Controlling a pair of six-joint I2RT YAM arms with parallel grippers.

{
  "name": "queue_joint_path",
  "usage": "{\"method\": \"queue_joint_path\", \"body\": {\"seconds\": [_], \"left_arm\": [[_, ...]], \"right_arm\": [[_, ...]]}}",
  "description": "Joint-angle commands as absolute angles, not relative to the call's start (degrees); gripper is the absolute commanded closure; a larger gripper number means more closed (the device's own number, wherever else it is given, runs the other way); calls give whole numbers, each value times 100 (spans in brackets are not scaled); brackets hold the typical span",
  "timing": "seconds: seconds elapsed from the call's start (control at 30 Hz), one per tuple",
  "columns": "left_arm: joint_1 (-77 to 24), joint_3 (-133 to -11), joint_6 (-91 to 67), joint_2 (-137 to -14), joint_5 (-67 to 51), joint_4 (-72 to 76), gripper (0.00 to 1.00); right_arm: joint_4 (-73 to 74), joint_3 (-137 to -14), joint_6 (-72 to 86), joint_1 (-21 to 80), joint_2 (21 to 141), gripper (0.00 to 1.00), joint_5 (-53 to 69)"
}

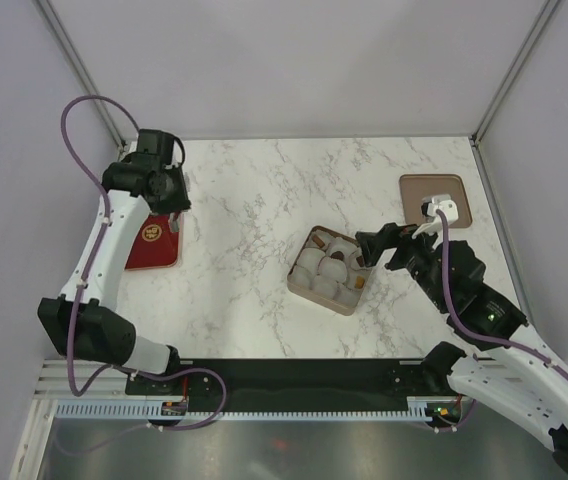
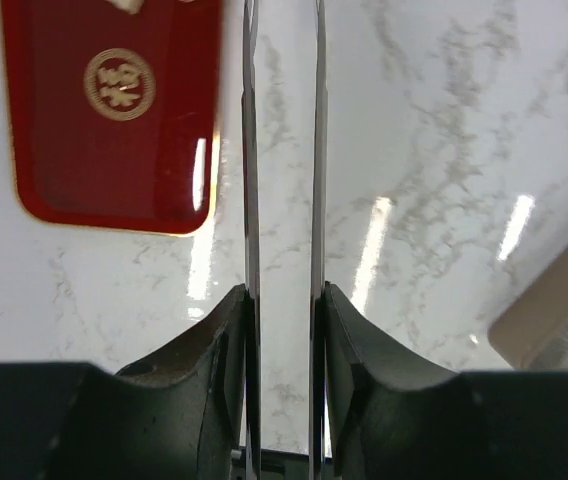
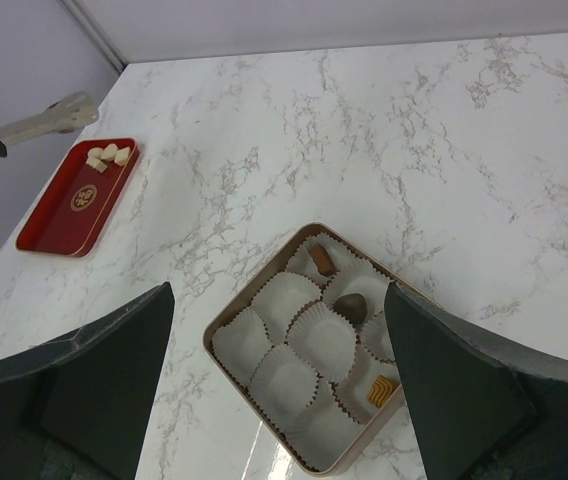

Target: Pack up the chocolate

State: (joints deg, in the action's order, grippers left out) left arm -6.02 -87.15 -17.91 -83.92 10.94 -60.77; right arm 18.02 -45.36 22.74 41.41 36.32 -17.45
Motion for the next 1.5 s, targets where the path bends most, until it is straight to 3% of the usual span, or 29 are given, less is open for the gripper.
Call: {"method": "queue_joint_path", "body": {"seconds": [0.0,0.27,0.43,0.93,1.47], "left_arm": [[-1404,-9113,-1783,-8086,537,-6205,71],[-4047,-9255,-2417,-8024,27,-5696,72],[-5104,-9176,-2443,-8410,52,-5555,71],[-5810,-8262,-2953,-8569,-167,-5133,70],[-5827,-8341,-2927,-8982,-27,-5027,64]], "right_arm": [[1845,-4834,2197,4131,3560,5,-2126],[2241,-5159,2048,4131,3305,5,-2785],[2417,-5265,1942,4131,3182,5,-3225],[2531,-5361,1828,4131,3208,5,-3726],[2566,-5388,1898,4131,3068,5,-3674]]}}
